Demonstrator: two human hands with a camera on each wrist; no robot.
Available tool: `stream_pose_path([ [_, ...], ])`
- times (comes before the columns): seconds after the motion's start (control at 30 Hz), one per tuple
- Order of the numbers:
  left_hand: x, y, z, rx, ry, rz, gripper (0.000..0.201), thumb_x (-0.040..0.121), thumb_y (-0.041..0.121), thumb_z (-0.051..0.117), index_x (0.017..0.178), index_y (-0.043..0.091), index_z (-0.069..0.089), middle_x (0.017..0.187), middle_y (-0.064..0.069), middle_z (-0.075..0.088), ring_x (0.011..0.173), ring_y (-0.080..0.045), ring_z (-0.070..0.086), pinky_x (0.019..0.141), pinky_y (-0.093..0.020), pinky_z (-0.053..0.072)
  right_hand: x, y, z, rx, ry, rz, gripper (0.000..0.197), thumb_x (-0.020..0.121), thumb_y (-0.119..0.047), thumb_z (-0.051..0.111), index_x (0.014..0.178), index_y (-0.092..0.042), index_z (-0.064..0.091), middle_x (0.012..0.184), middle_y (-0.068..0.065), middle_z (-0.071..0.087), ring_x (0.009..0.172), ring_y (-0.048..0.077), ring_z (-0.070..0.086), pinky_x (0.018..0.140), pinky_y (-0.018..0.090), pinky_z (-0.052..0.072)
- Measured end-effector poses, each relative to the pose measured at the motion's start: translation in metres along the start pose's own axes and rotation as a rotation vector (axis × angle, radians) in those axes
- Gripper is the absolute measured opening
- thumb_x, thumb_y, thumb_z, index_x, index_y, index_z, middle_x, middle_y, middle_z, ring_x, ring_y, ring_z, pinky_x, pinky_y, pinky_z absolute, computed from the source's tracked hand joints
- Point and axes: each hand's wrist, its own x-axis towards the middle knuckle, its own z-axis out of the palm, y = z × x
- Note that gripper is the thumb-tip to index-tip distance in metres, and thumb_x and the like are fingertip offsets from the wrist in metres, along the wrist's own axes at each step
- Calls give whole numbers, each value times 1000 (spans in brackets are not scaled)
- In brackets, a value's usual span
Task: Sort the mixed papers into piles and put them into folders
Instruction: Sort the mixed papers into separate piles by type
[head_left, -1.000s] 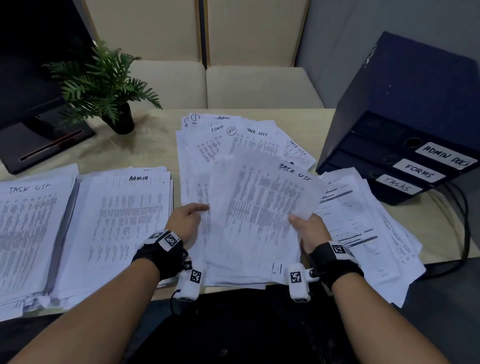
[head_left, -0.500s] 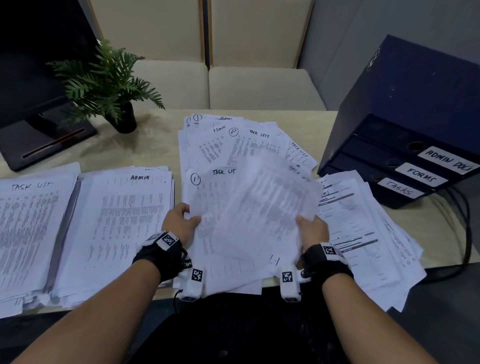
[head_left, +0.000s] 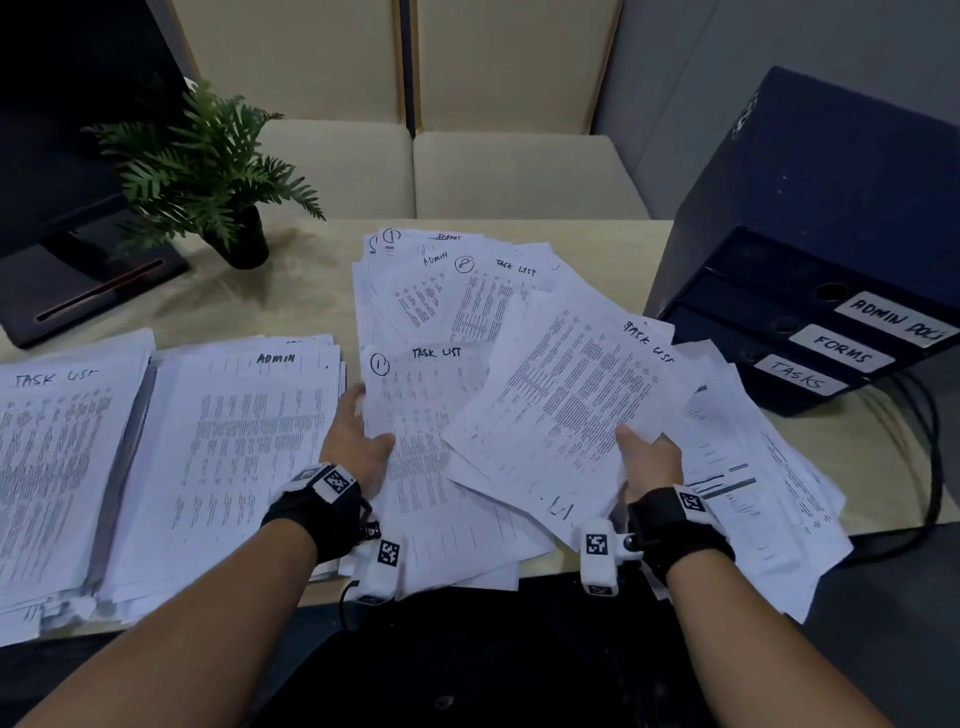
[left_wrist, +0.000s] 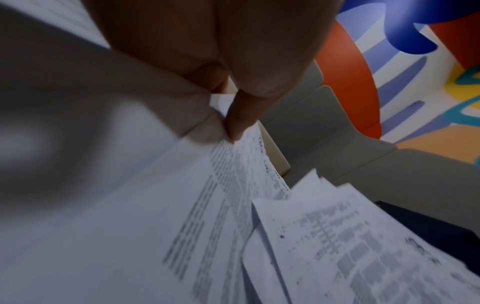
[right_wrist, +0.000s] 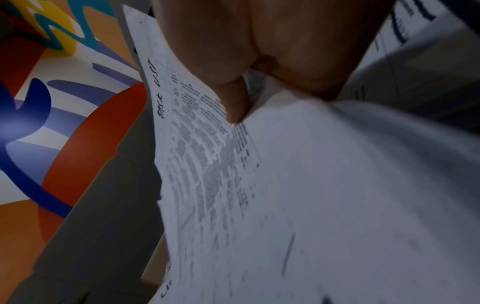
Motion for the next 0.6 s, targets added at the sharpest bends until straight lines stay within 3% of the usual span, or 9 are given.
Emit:
stream_pose_path([
  [0.07,-1,0,0,18,-20,39,85,88,0,54,146,49,16,140,6,49,122,-19,53,97,-33,47,-4,-1,6,1,-64,1,24,90,-14,66,112,-5,65,107,9,70,92,24,66,87,35,52],
  [0.1,-2,0,1,48,-36,47,79,88,0,50,144,49,25,139,9,49,125,-19,51,99,-36,47,-6,0,9,0,-112,0,19,90,-12,65,109,-6,66,104,9,70,88,23,67,83,33,52],
  [0.17,0,1,3,40,-49,19,53,87,4,46,129,34,56,112,2,66,95,-28,66,79,-36,56,-11,1,16,12,-232,8,10,92,-8,62,100,-9,68,100,8,72,86,23,68,81,35,52],
  [0.2,-1,3,5,-22,-45,-2,37,89,9,48,116,27,66,91,-2,67,73,-29,64,66,-32,53,-13,2,19,12,-289,14,11,92,-6,61,96,-12,68,98,7,72,85,23,68,80,36,53],
  [0.23,0,4,7,-68,-46,-19,23,90,16,53,102,24,70,80,-3,64,67,-27,60,64,-30,50,-16,2,23,-2,-339,18,14,93,-5,60,94,-15,68,95,5,73,86,23,69,80,38,53],
  [0.3,1,5,8,-17,-51,16,19,90,27,59,75,18,64,70,-2,58,65,-23,54,67,-30,46,-19,3,29,-48,-413,25,16,92,-4,60,95,-17,69,93,2,75,90,25,70,86,42,53],
  [0.4,2,-1,8,86,-43,53,37,89,28,62,71,-1,48,62,-6,41,56,-16,36,55,-26,30,-17,7,34,-123,-464,21,14,89,-8,64,100,-15,70,97,3,75,94,27,70,93,48,52],
  [0.5,1,2,6,141,-16,42,33,89,24,63,68,7,43,63,-8,36,56,-17,32,52,-27,24,-16,7,38,-272,-405,-34,12,87,-19,64,94,-12,72,95,4,75,91,25,70,90,44,54],
  [0.6,5,1,5,159,12,34,30,90,21,62,68,7,46,64,-9,43,58,-19,39,52,-27,27,-12,-1,29,-327,-111,-57,20,91,-16,55,99,-3,67,95,11,68,81,24,61,70,27,49],
])
